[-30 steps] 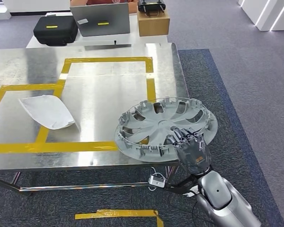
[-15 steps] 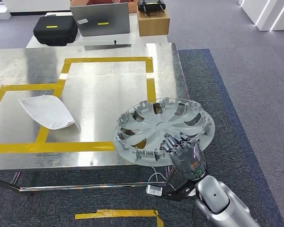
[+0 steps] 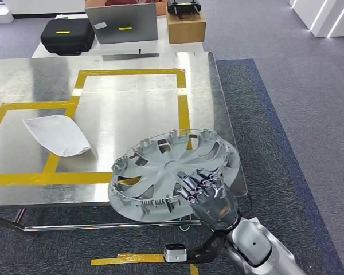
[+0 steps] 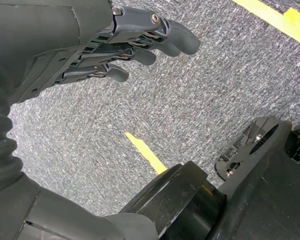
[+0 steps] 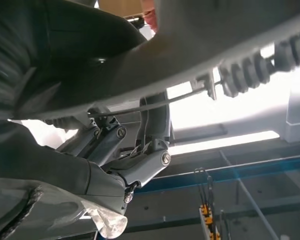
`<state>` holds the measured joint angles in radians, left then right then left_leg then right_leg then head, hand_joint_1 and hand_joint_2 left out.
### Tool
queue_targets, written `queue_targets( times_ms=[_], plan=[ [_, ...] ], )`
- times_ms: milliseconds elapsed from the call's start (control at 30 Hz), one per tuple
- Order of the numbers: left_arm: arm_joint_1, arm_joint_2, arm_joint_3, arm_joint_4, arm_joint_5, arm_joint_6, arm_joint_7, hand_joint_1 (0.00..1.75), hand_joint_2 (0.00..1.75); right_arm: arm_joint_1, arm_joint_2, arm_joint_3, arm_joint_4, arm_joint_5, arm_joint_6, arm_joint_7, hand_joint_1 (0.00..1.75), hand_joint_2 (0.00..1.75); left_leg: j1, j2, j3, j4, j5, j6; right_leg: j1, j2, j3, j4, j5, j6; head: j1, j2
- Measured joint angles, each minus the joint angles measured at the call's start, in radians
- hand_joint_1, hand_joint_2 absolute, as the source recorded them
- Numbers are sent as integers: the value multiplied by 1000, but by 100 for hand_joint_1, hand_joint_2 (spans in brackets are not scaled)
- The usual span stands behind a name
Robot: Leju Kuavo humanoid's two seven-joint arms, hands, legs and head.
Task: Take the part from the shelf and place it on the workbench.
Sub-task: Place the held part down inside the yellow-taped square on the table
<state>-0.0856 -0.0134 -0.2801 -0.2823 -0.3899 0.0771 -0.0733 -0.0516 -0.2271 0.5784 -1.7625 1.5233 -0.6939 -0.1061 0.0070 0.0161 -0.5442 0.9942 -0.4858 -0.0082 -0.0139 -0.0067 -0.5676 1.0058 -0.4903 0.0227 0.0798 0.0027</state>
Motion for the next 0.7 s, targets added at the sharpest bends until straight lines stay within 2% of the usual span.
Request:
queue_targets(
  times_ms=[233,367,400,533,700],
  plan=[
    [-1,0,-3,0,-3,2,3,0,175,0,4,4,-20,-5,0,-15,175,175,0,0,0,0,0,0,0,0,0,0,0,0,0,0],
    [-1,0,-4,0,-3,1,3,0,175,1,4,3,-20,-4,0,-18,0,0,0,0,0,1,0,0,0,0,0,0,0,0,0,0],
    [-1,0,-4,0,-4,1,3,0,175,2,4,3,-20,-2,0,-17,0,0,0,0,0,1,0,0,0,0,0,0,0,0,0,0],
    [-1,1,-4,0,-2,-2,3,0,0,6,4,-3,-19,6,0,3,0,0,0,0,0,1,0,0,0,0,0,0,0,0,0,0],
    [-1,2,-4,0,4,-15,6,0,0,16,4,-22,-2,9,0,34,0,0,0,0,0,1,0,0,0,0,0,0,0,0,0,0]
  ],
)
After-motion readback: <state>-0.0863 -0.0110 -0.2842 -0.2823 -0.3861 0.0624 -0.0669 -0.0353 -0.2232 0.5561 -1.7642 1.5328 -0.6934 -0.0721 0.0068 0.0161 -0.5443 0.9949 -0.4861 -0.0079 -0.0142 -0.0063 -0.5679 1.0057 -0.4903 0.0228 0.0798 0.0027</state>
